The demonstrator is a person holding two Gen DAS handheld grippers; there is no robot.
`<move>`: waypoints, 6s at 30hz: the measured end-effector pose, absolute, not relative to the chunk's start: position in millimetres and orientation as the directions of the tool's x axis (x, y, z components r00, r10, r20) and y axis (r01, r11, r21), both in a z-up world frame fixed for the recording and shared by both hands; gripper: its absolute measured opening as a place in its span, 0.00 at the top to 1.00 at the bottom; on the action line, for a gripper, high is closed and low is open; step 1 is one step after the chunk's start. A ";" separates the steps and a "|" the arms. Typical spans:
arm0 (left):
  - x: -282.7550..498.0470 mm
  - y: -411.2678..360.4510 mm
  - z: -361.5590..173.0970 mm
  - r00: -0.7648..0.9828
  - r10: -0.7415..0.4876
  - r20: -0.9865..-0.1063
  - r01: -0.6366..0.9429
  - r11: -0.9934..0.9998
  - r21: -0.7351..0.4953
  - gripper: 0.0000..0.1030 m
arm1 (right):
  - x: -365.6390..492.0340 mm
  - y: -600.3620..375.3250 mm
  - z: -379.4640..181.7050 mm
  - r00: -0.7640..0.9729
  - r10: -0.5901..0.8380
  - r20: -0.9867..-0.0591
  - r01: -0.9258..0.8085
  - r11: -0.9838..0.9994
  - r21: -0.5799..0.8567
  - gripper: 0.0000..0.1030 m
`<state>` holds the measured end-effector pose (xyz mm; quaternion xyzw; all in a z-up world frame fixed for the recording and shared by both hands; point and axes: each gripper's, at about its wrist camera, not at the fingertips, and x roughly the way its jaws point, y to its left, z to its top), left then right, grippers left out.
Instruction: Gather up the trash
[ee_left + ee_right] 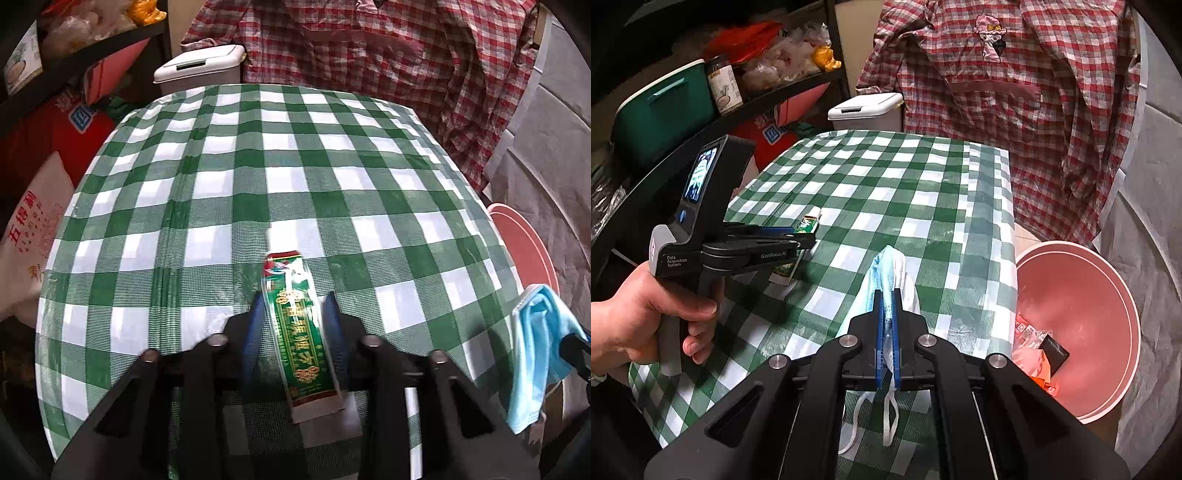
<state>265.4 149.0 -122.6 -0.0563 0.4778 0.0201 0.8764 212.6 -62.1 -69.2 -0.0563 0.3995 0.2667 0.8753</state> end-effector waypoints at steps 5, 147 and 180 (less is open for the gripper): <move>263.3 151.1 -117.3 0.551 -0.013 -0.835 -0.102 0.991 -0.083 0.73 | 213.0 -65.3 -63.1 0.551 0.424 -0.719 -0.502 0.856 0.120 0.96; 14.1 -26.9 -13.9 0.802 -0.077 -0.592 0.018 0.994 -0.106 0.07 | 32.9 -269.0 12.4 0.837 0.041 -0.545 -0.034 0.999 0.024 0.05; 14.5 -36.5 -17.3 0.792 -0.105 -0.601 0.046 0.993 -0.112 0.07 | 36.5 -275.1 12.9 0.839 0.045 -0.543 -0.036 0.999 0.027 0.05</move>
